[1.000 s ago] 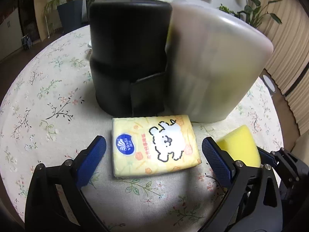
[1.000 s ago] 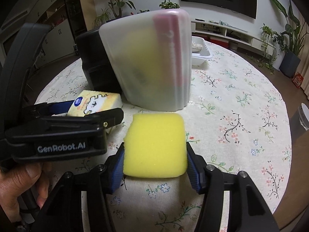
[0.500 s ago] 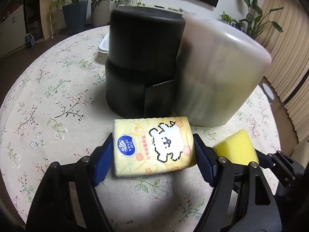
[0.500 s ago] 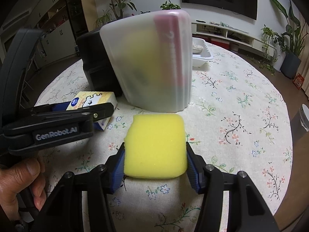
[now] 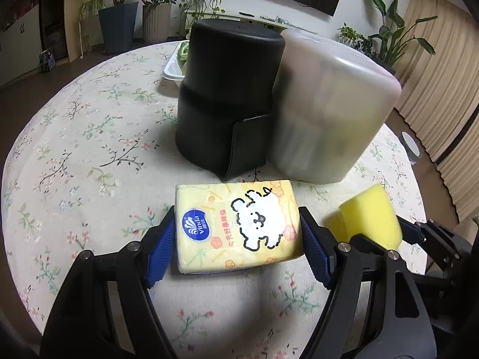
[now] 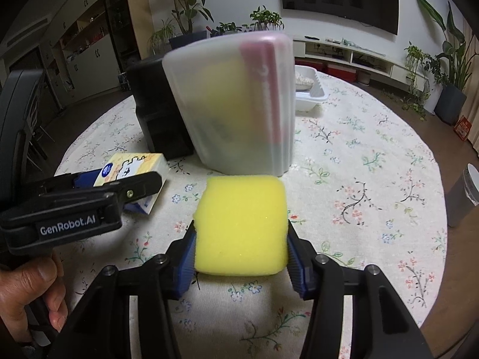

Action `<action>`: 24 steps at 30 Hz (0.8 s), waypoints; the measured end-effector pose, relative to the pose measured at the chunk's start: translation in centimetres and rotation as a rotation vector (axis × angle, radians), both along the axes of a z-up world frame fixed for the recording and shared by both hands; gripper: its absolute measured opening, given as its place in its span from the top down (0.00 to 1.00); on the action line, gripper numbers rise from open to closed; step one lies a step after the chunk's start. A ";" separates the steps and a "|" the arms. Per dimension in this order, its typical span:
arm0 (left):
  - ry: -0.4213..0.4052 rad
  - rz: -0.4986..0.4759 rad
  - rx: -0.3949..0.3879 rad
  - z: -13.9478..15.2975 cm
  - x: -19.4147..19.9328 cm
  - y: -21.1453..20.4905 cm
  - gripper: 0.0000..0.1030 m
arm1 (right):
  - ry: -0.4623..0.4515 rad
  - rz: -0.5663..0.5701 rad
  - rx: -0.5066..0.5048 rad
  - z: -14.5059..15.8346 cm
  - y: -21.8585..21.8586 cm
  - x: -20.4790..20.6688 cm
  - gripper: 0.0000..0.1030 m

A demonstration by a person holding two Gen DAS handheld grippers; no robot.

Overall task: Organize soft objects
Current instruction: 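Grasp the yellow tissue pack with left tool while right tool grasps yellow square sponge, then lift and carry the tissue pack and yellow sponge over the white tray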

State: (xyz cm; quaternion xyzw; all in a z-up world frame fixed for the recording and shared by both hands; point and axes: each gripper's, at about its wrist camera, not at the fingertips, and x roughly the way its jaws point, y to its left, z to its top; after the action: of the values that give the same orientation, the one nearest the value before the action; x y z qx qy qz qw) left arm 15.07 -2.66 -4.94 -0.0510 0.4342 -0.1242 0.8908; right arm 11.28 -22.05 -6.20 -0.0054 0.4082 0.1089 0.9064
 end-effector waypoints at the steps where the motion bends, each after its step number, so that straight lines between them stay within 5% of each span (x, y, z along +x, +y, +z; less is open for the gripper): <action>1: -0.001 0.001 -0.003 0.1 -0.2 0.2 0.29 | -0.001 0.001 -0.003 0.1 0.0 -0.1 0.48; 12: -0.015 -0.003 -0.007 1.5 -2.8 1.6 0.29 | -0.016 -0.012 -0.017 1.6 -1.2 -2.2 0.48; 24: -0.115 0.010 0.016 7.9 -4.3 4.9 0.29 | -0.097 -0.035 -0.033 7.1 -3.4 -4.1 0.48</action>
State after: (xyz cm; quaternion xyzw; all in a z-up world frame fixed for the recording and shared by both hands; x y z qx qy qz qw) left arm 10.81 2.24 2.93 -0.0390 0.3832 -0.1188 0.9152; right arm 7.17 -25.46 0.89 -0.0184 0.3654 0.0859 0.9267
